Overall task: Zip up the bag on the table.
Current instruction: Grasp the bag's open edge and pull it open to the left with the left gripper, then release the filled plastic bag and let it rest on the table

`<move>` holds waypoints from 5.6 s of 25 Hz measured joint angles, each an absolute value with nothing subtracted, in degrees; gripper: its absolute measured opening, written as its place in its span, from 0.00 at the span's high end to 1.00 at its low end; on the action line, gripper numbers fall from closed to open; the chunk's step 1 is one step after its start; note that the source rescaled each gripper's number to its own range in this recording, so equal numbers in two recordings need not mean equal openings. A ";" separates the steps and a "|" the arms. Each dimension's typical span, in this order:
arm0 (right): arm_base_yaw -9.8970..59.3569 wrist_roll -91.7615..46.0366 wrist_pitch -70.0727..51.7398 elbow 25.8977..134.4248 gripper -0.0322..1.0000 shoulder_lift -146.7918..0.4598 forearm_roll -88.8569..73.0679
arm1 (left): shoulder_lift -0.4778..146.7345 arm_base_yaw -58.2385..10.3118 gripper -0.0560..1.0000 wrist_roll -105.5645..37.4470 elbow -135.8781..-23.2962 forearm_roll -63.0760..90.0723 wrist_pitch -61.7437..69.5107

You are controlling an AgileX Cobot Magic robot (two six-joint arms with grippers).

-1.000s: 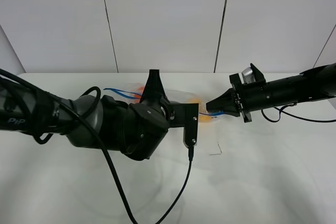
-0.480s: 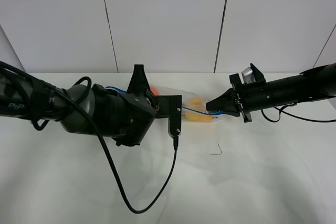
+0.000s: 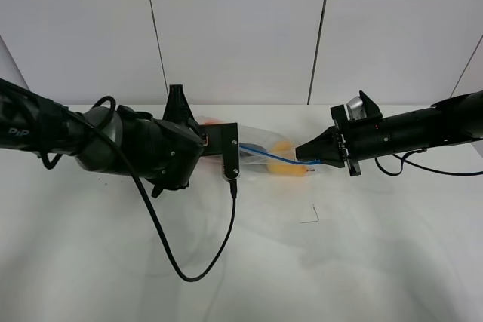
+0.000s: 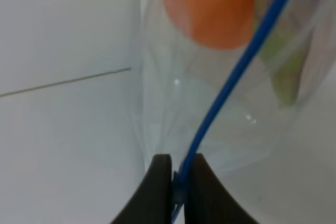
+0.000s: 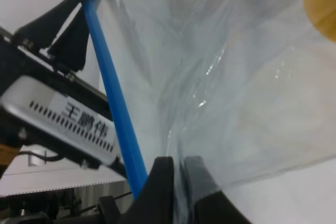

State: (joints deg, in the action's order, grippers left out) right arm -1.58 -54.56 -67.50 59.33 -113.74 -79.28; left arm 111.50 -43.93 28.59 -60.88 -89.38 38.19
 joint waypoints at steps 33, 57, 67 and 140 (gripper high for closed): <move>-1.58 -54.81 -67.78 59.33 0.97 -113.74 -78.66 | 111.50 -36.91 0.95 28.38 -60.88 -88.72 38.08; -1.58 -54.94 -67.78 59.33 0.97 -113.74 -77.13 | 111.50 -36.08 0.26 31.41 -60.88 -86.82 40.52; -1.58 -54.94 -68.17 59.33 0.97 -113.74 -77.13 | 111.50 -36.08 0.12 31.46 -60.88 -86.80 39.76; -1.58 -57.94 -68.61 59.33 0.97 -113.74 -77.99 | 28.60 7.06 0.00 -26.53 -37.47 21.31 59.90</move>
